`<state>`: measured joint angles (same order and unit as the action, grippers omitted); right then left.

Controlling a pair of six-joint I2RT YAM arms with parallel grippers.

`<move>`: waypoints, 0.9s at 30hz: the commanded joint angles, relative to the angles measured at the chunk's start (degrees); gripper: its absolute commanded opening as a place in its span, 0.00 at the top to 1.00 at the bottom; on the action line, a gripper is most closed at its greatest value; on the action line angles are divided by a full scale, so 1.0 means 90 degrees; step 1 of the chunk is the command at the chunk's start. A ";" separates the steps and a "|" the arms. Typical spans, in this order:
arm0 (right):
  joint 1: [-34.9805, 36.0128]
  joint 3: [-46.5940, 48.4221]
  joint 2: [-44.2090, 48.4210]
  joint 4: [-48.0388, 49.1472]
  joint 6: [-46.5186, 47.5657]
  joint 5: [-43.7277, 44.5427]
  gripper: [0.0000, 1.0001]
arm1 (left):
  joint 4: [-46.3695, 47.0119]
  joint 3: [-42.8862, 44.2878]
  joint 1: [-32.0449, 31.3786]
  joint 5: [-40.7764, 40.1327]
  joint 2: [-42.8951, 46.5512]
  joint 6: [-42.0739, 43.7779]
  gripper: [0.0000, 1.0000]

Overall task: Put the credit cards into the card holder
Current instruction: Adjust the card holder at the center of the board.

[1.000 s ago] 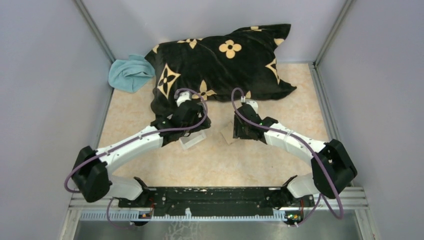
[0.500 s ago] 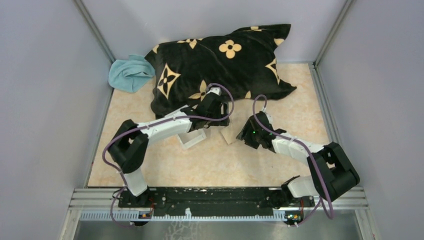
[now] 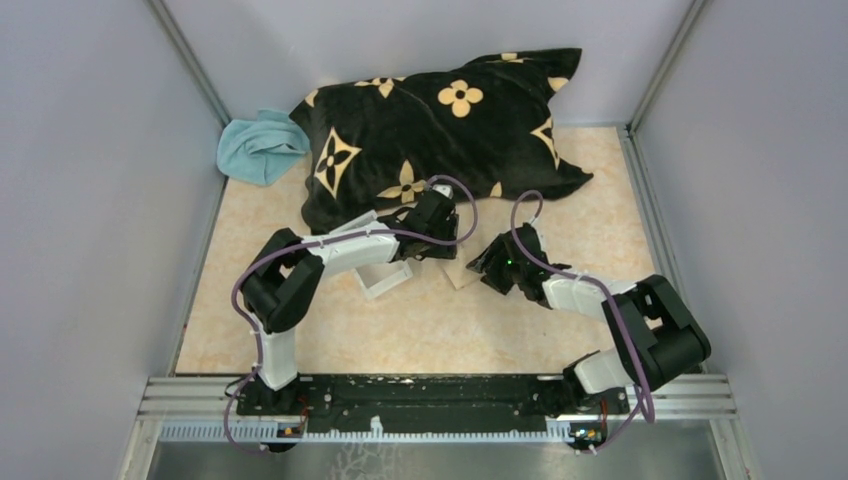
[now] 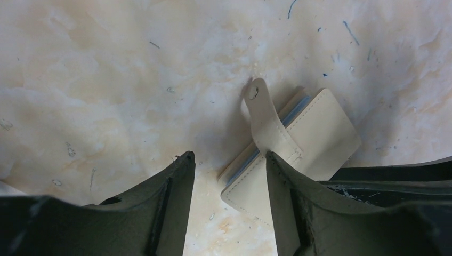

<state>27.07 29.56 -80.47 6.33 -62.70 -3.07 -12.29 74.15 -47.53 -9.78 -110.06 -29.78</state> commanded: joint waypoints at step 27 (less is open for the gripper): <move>0.0309 -0.0716 -0.1034 0.1896 -0.0262 0.0516 0.62 | -0.0838 -0.0201 -0.0130 0.0784 -0.0651 -0.0091 0.57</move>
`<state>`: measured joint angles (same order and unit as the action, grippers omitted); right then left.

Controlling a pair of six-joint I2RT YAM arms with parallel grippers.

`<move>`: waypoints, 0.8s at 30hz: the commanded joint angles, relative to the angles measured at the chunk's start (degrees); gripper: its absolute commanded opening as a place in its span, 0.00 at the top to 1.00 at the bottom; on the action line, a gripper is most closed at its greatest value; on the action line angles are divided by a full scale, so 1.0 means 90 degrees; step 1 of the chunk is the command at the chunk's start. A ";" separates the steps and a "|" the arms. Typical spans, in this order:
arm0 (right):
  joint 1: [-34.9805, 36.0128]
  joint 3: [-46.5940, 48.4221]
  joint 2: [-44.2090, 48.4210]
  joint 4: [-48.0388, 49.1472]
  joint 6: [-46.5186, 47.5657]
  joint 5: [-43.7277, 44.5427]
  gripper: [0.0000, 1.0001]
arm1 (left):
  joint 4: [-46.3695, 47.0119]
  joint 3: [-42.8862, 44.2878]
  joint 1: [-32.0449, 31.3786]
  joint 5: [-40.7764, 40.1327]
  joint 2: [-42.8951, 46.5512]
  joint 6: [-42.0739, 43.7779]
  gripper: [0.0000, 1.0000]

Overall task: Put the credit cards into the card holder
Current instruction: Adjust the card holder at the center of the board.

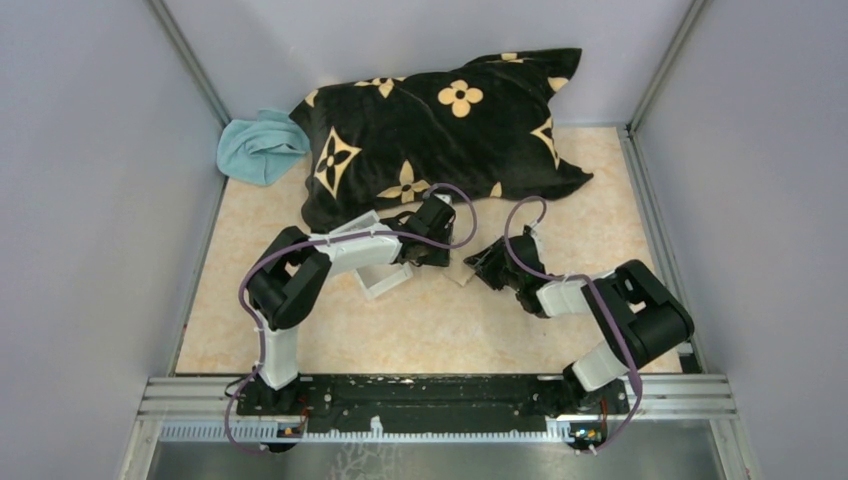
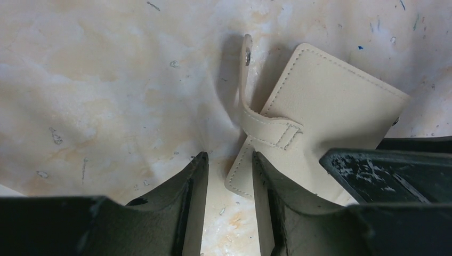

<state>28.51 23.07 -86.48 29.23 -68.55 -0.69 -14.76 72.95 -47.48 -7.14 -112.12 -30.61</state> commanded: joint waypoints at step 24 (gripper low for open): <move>0.0248 0.4777 0.0277 -0.7252 0.4838 0.3526 1.00 | -0.1131 0.1038 -0.0014 -0.1652 0.1773 -0.0632 0.42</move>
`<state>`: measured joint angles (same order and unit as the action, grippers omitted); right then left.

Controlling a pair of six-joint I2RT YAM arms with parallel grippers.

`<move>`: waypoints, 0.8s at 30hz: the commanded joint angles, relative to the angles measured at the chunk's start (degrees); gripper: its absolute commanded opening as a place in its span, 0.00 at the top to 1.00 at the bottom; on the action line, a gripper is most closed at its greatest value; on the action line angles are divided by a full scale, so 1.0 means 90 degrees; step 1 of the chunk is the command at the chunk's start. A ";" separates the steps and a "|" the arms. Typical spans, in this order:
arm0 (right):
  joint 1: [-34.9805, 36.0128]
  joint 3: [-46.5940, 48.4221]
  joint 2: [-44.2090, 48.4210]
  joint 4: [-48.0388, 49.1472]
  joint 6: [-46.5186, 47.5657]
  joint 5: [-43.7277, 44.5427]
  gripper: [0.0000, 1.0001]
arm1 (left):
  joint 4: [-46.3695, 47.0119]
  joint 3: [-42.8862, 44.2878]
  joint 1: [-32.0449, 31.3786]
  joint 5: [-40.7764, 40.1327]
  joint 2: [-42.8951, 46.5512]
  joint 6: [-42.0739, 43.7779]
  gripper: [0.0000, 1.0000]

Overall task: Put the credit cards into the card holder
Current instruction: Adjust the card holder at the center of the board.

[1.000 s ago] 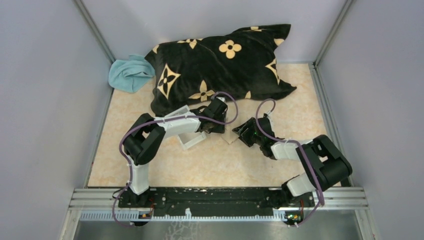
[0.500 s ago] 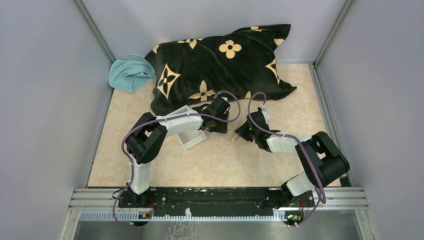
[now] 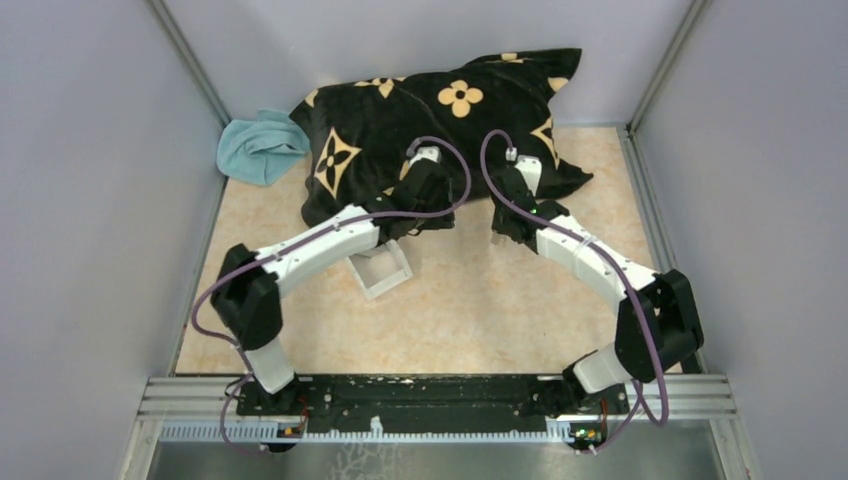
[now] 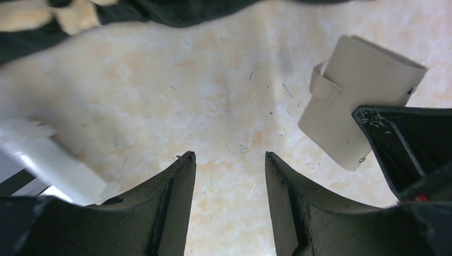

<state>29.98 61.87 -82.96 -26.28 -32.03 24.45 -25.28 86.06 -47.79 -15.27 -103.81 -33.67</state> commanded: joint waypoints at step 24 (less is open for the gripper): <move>0.2342 0.2446 -0.3074 -0.2919 0.1562 0.1777 0.85 | -0.0815 -0.2539 0.0028 -0.2824 0.3606 -0.2012 0.44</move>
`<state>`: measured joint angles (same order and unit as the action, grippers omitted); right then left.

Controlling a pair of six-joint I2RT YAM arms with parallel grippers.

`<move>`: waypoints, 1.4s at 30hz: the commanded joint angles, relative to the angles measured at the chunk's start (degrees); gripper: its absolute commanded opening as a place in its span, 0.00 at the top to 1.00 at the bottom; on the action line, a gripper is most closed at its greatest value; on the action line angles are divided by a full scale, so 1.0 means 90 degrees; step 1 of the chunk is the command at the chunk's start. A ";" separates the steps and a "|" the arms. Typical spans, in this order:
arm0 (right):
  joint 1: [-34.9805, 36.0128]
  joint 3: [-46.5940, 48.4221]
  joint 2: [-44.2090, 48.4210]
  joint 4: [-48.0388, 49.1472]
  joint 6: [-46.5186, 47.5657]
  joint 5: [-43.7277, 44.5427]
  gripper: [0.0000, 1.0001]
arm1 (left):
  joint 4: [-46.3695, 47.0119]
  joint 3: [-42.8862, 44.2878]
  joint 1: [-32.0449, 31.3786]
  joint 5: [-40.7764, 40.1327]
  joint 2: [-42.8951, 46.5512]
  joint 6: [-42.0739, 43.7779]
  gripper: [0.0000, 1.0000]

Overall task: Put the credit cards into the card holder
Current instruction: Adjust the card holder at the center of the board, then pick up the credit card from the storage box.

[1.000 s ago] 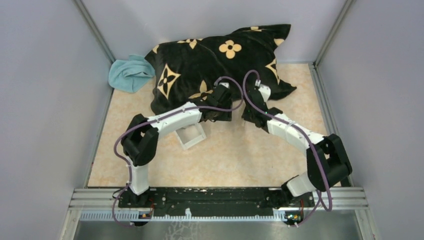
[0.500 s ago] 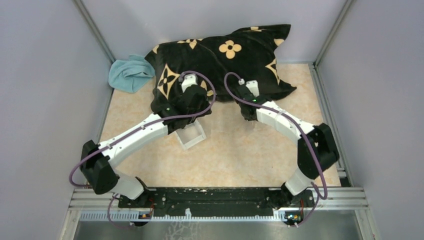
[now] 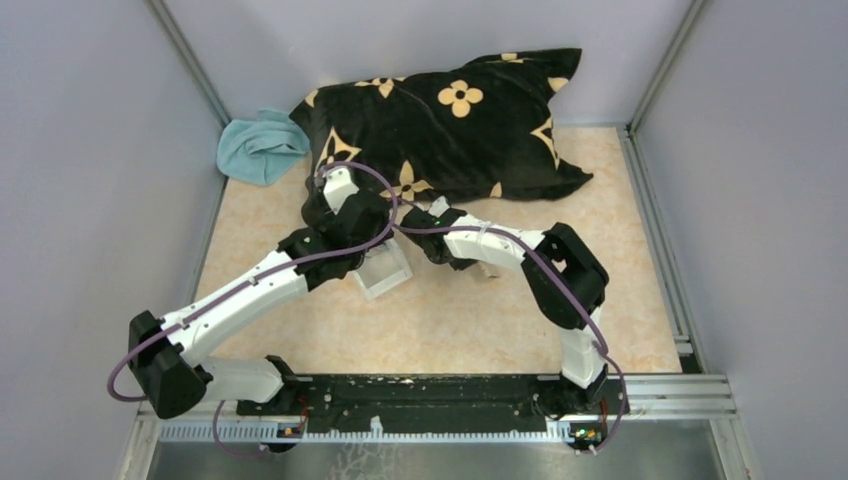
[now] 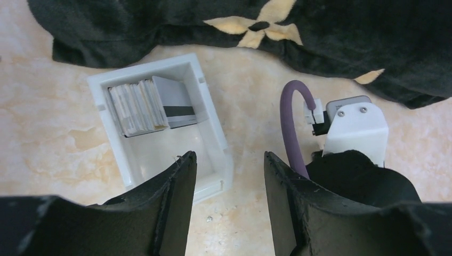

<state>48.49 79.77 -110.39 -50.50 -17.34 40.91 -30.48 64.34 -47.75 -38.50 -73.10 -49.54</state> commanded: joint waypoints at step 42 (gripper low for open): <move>0.0428 0.3193 -0.0460 0.1910 0.0818 -0.4381 0.50 | 0.0057 -0.1928 0.3394 0.2452 0.1077 -0.0810 0.55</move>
<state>52.73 102.96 -110.61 -35.51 -11.40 6.87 -32.32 50.94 -19.62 -23.79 -64.62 -53.95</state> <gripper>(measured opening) 0.505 0.475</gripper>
